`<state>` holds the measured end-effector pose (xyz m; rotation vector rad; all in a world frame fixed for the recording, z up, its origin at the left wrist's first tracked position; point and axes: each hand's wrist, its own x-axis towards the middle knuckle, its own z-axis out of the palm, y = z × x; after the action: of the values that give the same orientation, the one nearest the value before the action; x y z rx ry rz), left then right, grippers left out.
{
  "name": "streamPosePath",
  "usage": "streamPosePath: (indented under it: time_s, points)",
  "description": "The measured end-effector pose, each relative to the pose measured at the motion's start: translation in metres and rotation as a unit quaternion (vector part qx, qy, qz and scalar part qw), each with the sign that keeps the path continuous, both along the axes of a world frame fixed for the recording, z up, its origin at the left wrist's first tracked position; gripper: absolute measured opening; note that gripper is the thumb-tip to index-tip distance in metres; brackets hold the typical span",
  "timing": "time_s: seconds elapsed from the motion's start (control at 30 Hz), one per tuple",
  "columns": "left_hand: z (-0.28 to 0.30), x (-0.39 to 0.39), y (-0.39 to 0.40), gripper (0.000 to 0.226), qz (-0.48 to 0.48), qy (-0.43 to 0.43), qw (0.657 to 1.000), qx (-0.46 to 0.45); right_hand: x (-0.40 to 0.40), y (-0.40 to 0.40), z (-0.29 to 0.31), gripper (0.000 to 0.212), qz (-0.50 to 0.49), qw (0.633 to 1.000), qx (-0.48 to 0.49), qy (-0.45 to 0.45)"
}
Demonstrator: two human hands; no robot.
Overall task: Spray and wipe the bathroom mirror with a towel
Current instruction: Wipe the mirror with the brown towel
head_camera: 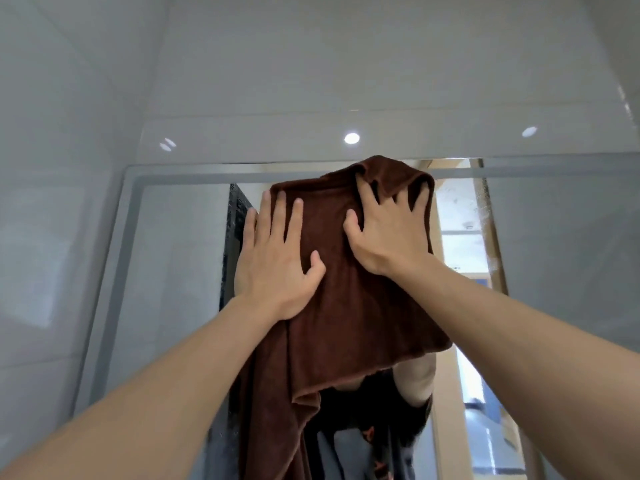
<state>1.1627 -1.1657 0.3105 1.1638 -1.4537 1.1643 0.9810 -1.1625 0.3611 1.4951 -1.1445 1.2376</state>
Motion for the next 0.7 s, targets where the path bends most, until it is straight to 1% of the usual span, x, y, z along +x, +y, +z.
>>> streamPosePath:
  time_s: [0.1,0.2,0.47,0.57,0.7]
  points:
    - [-0.001,0.014,-0.002,0.084,0.005,0.016,1.0,-0.004,0.026,-0.001,-0.008,0.068,0.012,1.0,-0.009,0.014]
    - [-0.002,0.038,-0.003,0.084,0.015,0.015,1.0,-0.005,0.053,-0.003,-0.012,0.068,0.018,0.999,-0.014,0.029]
    - [-0.021,0.139,-0.003,0.083,0.045,0.038,0.998,0.017,0.136,-0.006,-0.017,0.069,0.024,0.997,-0.022,0.064]
    - [-0.03,0.172,-0.004,0.084,0.05,0.06,0.997,0.019,0.175,-0.007,-0.023,0.069,0.036,0.996,-0.028,0.075]
    - [-0.056,0.198,-0.003,0.085,0.054,0.108,0.992,0.017,0.217,-0.01,-0.039,0.066,0.046,0.994,-0.034,0.092]
